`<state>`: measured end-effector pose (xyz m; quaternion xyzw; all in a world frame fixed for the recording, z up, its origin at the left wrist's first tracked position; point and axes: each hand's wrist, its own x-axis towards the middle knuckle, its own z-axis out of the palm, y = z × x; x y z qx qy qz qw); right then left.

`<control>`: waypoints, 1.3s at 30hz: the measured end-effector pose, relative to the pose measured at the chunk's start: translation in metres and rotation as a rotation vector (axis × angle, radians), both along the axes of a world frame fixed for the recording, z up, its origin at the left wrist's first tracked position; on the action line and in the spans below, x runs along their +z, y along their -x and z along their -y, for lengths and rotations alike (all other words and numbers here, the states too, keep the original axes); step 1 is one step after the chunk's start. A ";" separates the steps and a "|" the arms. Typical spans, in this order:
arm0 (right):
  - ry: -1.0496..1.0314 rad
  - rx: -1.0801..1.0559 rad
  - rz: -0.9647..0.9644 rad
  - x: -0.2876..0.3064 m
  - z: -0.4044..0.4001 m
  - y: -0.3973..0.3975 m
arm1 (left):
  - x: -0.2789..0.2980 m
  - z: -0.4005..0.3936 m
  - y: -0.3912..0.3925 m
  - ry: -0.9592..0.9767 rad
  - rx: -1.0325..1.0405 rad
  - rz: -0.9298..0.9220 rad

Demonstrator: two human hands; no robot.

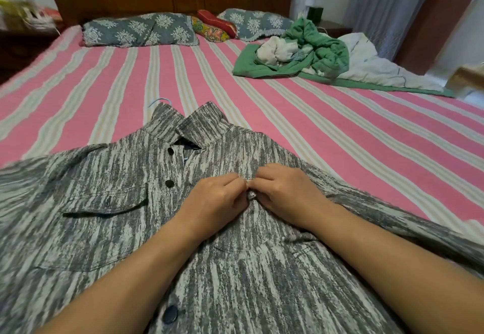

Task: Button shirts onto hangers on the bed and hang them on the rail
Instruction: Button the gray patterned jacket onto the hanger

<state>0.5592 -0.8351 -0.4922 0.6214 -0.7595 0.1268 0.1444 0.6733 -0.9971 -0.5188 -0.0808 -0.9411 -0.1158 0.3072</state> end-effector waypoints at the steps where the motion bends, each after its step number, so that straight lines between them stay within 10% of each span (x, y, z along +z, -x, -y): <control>1: 0.000 0.019 -0.038 0.001 0.002 0.001 | 0.001 0.000 -0.001 -0.031 0.014 0.028; 9: 0.069 0.008 -0.067 -0.007 0.003 -0.001 | 0.014 -0.008 -0.010 -0.514 0.202 0.333; 18: -0.274 -0.167 0.513 0.017 -0.015 0.015 | 0.010 -0.019 -0.007 -0.330 0.188 0.528; 28: -0.326 -0.158 0.537 0.025 -0.017 0.011 | 0.012 -0.035 -0.001 -0.352 0.236 0.526; 39: -0.463 -0.317 0.243 0.024 -0.005 -0.029 | 0.046 -0.006 -0.019 -1.250 0.203 0.589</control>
